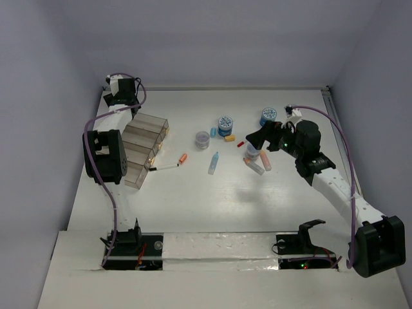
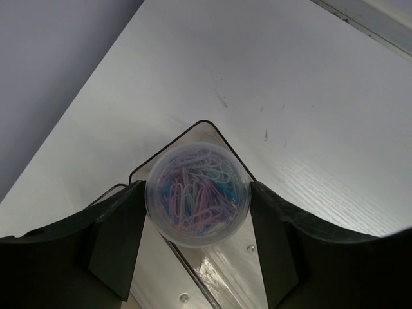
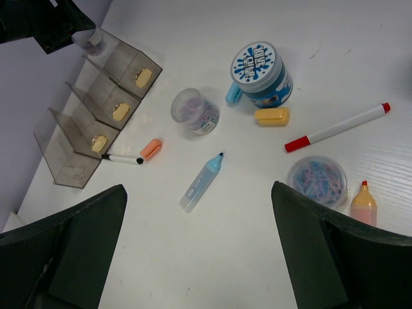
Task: Sort the stationery into containers
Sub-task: Place the stationery in the storage box, then pick up the stationery from the center of the board.
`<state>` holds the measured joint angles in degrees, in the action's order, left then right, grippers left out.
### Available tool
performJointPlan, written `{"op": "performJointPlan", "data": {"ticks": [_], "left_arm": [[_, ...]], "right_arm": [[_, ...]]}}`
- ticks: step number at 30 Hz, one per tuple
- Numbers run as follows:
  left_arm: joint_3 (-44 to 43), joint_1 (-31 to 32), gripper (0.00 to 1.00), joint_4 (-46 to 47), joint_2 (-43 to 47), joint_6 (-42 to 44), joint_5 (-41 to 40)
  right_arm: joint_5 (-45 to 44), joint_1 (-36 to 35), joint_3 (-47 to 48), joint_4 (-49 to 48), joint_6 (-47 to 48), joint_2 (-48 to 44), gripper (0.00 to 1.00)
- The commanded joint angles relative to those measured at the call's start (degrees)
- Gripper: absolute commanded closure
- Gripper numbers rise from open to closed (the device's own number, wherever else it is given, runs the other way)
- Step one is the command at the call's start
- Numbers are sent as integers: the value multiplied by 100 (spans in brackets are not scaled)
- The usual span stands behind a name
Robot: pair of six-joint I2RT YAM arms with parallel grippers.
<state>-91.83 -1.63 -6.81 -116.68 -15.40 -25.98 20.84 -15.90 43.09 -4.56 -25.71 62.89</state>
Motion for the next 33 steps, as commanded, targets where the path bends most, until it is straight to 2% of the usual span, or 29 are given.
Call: {"op": "performJointPlan", "data": {"ticks": [1, 7, 11, 12, 16, 23, 27, 33], "left_arm": [[-1, -66, 38, 119, 207, -25, -144], [-28, -66, 36, 101, 514, -7, 13], [138, 101, 36, 144, 979, -304, 373], [270, 223, 36, 345, 1277, -358, 644], [780, 1444, 34, 523, 1780, -455, 726], [1703, 2736, 16, 900, 2281, -965, 1218], [1888, 3202, 14, 953, 2107, -1000, 1455], [1643, 3572, 11, 646, 1615, -825, 1333]], "right_arm": [[-10, -62, 6, -256, 66, -32, 0], [-54, -62, 6, -239, 84, -40, 0], [-98, -62, 6, -239, 102, -49, 0], [-106, -62, 6, -230, 110, -40, 0], [-194, -62, 24, -186, 146, -23, 0], [-361, -62, -2, -168, 154, -93, 0], [-361, -62, 6, -168, 146, -58, 0], [-379, -62, -2, -142, 163, -128, 0]]}}
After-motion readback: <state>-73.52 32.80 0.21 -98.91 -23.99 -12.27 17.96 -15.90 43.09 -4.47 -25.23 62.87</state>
